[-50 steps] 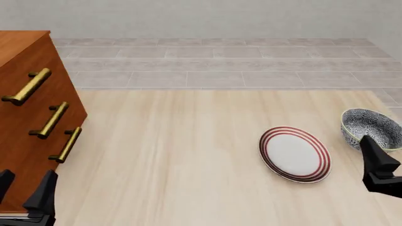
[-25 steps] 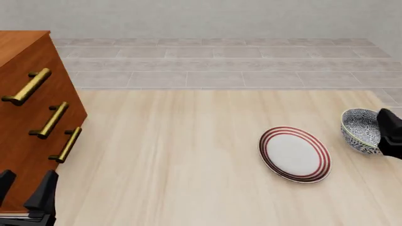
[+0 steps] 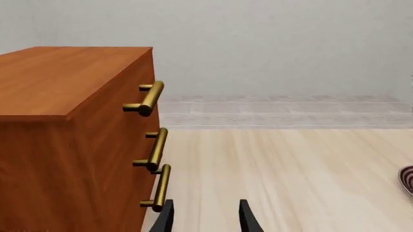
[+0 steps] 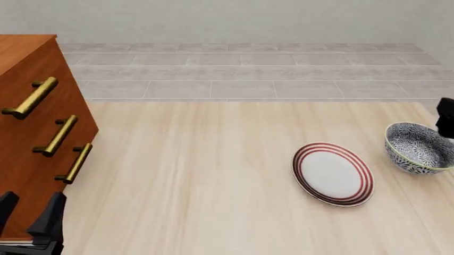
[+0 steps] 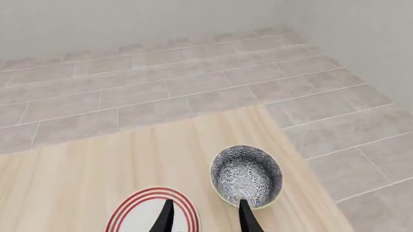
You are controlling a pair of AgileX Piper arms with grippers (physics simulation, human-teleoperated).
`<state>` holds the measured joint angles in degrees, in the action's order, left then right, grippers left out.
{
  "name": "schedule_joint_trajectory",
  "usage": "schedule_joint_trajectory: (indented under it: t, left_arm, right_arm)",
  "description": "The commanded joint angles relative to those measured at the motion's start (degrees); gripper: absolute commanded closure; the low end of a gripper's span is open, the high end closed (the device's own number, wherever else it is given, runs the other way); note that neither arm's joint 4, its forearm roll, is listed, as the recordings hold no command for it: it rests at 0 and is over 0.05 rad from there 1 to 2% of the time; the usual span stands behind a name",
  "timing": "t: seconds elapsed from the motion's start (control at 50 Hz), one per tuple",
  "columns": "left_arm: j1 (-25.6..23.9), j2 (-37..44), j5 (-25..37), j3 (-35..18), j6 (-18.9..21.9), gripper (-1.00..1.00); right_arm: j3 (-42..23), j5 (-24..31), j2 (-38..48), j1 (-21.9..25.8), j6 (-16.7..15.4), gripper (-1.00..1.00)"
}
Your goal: Put the bowl on top of the cabinet.
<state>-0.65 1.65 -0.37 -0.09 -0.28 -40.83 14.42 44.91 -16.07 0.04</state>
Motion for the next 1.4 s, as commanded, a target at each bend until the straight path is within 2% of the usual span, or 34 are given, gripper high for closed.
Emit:
schedule_joint_trajectory:
  t: [0.02, 0.14, 0.18, 0.34, 0.42, 0.62, 0.76, 0.78, 0.8, 0.92, 1.04, 1.2, 1.24, 1.26, 1.32, 1.4]
  left_arm:
    - [-0.03, 0.19, -0.11, -0.02, -0.27, -1.00]
    - [-0.04, 0.50, -0.39, -0.02, -0.21, -1.00]
    - [-0.06, 0.68, -0.52, -0.02, -0.17, -1.00]
    - [-0.31, 0.54, -0.27, -0.02, -0.20, -1.00]
    - [-0.25, 0.13, 0.13, -0.01, -0.17, -1.00]
    - [-0.34, -0.32, 0.64, 0.00, -0.17, -1.00]
    - [-0.33, -1.10, 1.43, 0.02, -0.15, -1.00]
    - [-0.30, -1.19, 1.49, 0.02, -0.18, -1.00]
    - [-0.26, -1.23, 1.53, 0.02, -0.16, -1.00]
    - [-0.26, -1.12, 1.40, 0.02, -0.13, -1.00]
    - [-0.39, -1.18, 1.47, 0.03, -0.10, -1.00]
    - [-0.37, -0.28, 0.61, 0.03, 0.16, -1.00]
    - [-0.53, 0.17, 0.27, 0.04, 0.44, -1.00]
    - [-0.58, 0.19, 0.27, 0.04, 0.68, -1.00]
    - [-0.60, 0.58, -0.08, 0.04, 0.78, -1.00]
    - [-0.55, 1.55, -0.89, 0.05, 0.88, -1.00]
  right_arm:
    - [-3.31, 0.94, 6.48, -1.46, 3.31, -1.00]
    - [-3.81, 1.24, 7.53, -2.82, 4.01, -1.00]
    - [-3.89, 1.28, 7.24, -3.30, 5.50, -1.00]
    - [-4.51, 1.59, 10.37, -5.29, 5.20, -1.00]
    - [-5.31, 2.12, 12.98, -7.43, 2.07, -1.00]
    - [-6.73, 2.82, 16.48, -10.25, 1.71, -1.00]
    - [-7.94, 2.84, 19.43, -11.84, 0.12, -1.00]
    - [-8.54, 3.39, 21.35, -13.40, -1.95, -1.00]
    - [-8.51, 2.87, 21.62, -13.93, -2.69, -1.00]
    - [-8.24, 1.37, 23.24, -14.30, -2.46, -1.00]
    - [-9.34, 0.87, 24.13, -15.35, -4.91, -1.00]
    - [-11.57, 1.68, 26.06, -15.11, -4.48, -1.00]
    - [-11.27, 0.81, 25.65, -15.34, -7.10, -1.00]
    - [-11.23, 0.85, 25.91, -14.67, -7.38, -1.00]
    - [-11.78, 0.93, 26.97, -15.33, -5.98, -1.00]
    - [-12.51, 0.75, 28.21, -15.78, -6.34, -1.00]
